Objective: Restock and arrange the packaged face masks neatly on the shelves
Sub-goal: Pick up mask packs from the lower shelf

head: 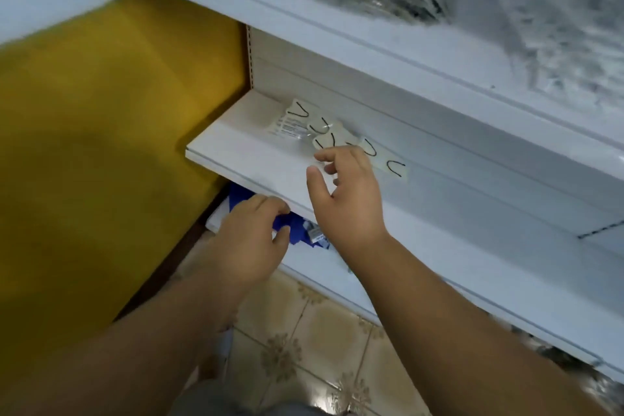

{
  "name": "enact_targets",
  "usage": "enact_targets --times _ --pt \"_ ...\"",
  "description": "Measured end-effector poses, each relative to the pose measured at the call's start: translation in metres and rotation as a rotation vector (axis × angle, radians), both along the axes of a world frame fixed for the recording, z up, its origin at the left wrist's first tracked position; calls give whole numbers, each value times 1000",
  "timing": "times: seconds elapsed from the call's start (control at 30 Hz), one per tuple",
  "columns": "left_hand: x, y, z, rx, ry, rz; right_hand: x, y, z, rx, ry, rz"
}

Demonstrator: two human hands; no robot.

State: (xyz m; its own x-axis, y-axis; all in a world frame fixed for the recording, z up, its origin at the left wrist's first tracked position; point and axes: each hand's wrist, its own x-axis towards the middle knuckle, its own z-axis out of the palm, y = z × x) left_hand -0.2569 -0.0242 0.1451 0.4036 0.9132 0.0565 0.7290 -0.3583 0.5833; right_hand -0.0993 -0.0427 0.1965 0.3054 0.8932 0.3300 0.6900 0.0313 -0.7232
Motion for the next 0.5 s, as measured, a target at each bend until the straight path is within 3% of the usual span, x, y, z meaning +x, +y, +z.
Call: enact_targets --times 0.27,0.5 --pt "1 110 -64 -186 -35 -54 -11 92 -82 -222 43 -183" --pt "65 175 -161 -739 -385 219 75 179 -194 -568 -80 -166"
